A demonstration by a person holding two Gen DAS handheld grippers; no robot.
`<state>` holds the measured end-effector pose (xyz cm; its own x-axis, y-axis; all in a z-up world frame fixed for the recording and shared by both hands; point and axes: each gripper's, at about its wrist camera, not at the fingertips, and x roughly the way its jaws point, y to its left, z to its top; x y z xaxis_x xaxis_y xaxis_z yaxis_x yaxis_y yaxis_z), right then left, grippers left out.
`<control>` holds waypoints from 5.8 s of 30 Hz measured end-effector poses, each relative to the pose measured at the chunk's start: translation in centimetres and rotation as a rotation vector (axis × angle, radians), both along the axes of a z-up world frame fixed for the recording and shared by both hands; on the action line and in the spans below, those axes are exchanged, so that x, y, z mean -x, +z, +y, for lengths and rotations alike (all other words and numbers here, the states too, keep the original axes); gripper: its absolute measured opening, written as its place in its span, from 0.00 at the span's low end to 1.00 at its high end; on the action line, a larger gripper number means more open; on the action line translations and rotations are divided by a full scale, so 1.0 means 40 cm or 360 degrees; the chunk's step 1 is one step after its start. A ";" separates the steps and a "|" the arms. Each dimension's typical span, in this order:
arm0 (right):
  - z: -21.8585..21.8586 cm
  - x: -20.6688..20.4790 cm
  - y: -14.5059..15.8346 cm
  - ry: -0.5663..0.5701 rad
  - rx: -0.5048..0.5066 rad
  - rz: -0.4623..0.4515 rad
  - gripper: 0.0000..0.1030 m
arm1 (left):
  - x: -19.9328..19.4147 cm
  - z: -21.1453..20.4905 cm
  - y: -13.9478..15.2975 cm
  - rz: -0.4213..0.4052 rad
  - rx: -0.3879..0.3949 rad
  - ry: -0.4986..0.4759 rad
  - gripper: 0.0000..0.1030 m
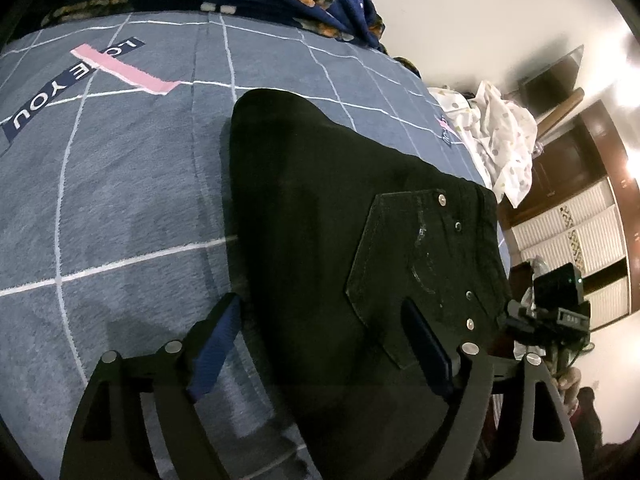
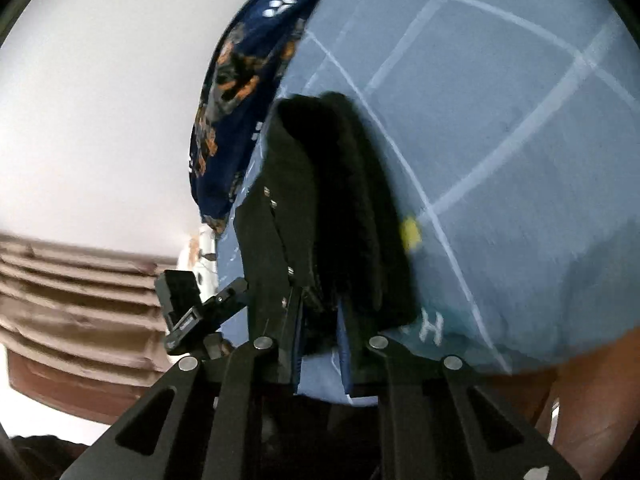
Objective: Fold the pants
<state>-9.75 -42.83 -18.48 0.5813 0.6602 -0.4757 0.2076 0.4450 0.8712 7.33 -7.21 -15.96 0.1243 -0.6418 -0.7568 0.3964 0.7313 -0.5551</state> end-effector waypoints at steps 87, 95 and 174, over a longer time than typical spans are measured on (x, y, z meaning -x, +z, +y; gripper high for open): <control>0.055 -0.261 -0.005 0.0539 0.0393 -0.0006 0.37 | 0.055 -0.157 0.046 -0.0519 -0.0585 -0.0378 0.35; 0.050 -0.254 0.000 0.0454 0.0279 -0.0039 0.35 | 0.073 -0.163 0.061 -0.0587 -0.0622 -0.0395 0.30; 0.549 -0.837 0.133 0.0747 -0.0121 -0.0363 0.31 | -0.389 0.397 0.226 -0.0804 -0.0537 0.0494 0.18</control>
<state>23.71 -20.87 -13.14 0.2977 0.9021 -0.3125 -0.1975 0.3784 0.9043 22.90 8.65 -6.93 0.6553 -0.2584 -0.7098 0.2908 0.9535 -0.0787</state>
